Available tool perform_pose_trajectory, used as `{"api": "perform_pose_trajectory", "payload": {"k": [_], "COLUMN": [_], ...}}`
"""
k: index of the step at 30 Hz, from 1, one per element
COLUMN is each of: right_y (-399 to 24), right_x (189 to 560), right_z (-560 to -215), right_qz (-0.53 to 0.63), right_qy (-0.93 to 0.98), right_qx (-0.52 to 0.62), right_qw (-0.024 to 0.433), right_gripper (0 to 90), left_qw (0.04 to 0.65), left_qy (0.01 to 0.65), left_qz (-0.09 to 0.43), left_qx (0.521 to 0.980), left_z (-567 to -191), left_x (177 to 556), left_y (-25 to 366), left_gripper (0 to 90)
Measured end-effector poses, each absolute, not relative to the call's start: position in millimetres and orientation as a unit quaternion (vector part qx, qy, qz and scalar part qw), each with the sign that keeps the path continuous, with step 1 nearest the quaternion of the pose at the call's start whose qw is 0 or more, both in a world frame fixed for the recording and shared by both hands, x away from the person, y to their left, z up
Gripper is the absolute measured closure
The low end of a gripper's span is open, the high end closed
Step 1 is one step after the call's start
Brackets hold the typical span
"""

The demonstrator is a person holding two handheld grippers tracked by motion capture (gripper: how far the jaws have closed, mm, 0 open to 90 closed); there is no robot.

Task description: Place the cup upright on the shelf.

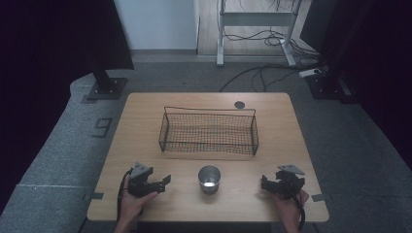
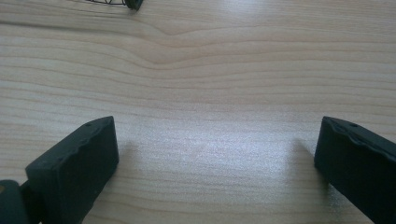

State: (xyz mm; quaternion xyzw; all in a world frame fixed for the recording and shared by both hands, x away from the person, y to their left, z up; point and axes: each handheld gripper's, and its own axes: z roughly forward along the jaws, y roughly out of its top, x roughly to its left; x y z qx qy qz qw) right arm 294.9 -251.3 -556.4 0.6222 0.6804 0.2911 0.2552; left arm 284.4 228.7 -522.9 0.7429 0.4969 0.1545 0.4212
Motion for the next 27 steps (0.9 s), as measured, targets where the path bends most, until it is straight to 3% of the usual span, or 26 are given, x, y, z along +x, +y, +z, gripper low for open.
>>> {"api": "perform_pose_trajectory", "payload": {"k": [27], "right_y": [-254], "right_x": [289], "right_z": [-556], "right_qz": [0.297], "right_qy": [0.684], "right_qx": [0.615], "right_qw": [0.258], "right_gripper": [4.4], "left_qw": [0.477], "left_qy": [0.457], "left_qz": [0.146], "left_qx": [0.736], "left_z": [-503], "left_x": [267], "left_y": [215], "left_gripper": [16.3]}}
